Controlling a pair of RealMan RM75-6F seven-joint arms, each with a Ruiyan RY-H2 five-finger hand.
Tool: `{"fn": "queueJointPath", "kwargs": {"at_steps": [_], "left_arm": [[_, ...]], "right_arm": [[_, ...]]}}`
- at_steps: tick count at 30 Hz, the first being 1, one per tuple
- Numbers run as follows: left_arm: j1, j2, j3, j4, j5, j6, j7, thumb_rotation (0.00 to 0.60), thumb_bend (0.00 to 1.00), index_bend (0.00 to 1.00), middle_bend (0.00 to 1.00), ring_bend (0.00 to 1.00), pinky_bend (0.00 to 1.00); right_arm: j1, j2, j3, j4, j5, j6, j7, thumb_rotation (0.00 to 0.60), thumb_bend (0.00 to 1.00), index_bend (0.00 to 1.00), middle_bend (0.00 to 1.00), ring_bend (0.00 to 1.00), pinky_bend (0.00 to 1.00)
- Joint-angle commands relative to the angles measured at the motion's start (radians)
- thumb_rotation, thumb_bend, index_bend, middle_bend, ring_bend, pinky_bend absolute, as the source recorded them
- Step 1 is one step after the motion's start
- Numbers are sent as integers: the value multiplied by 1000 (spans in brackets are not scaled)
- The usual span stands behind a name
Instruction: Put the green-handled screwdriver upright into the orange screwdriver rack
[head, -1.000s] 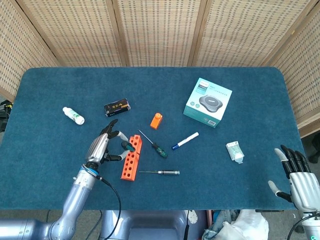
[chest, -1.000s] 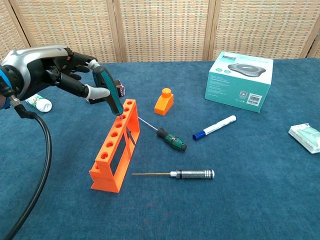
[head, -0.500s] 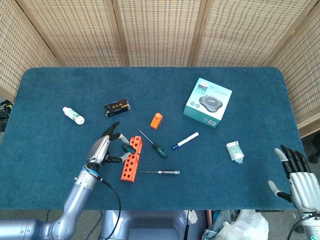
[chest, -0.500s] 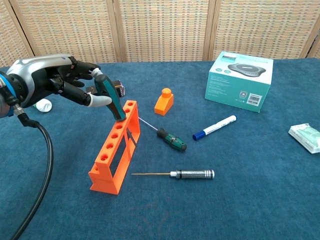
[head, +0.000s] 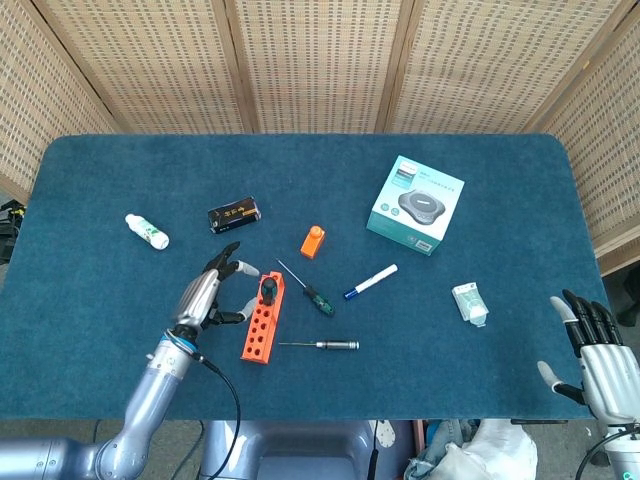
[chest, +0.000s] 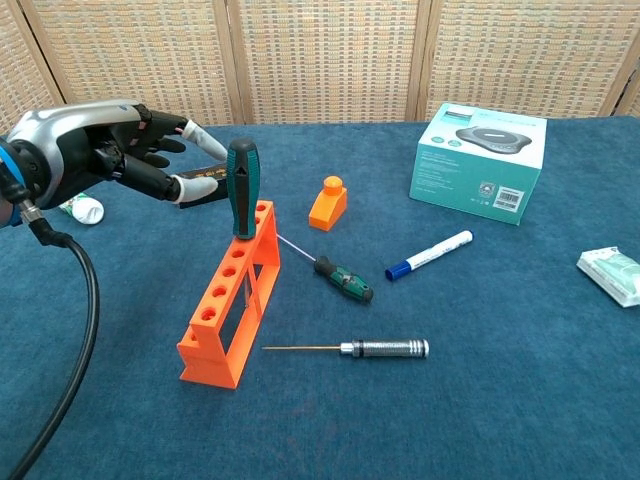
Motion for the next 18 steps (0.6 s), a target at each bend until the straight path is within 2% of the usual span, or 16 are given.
{"fn": "queueJointPath", "kwargs": {"at_steps": [1,13,15,18], "left_arm": [[3,11,-4,-6,9,-2,-7,600,365,335,0,0,0],[50,94,-7,-78,93,16,-62,600,365,335,0,0,0],[70,125,3,-98,131,32,-69,600,365,334,0,0,0],[110,179,45,-115,217,65,-56,600,364,320,0,0,0]], "right_arm": [[0,0,0,0,1,-2,-2,600,257,0,0,0,0],[0,1,1,0,2,0,0,600,258,0,0,0,0],[-1,1,1,1,3,1,2,600,257,0,0,0,0],[0,1,1,2,4,0,0,600,258,0,0,0,0]]}}
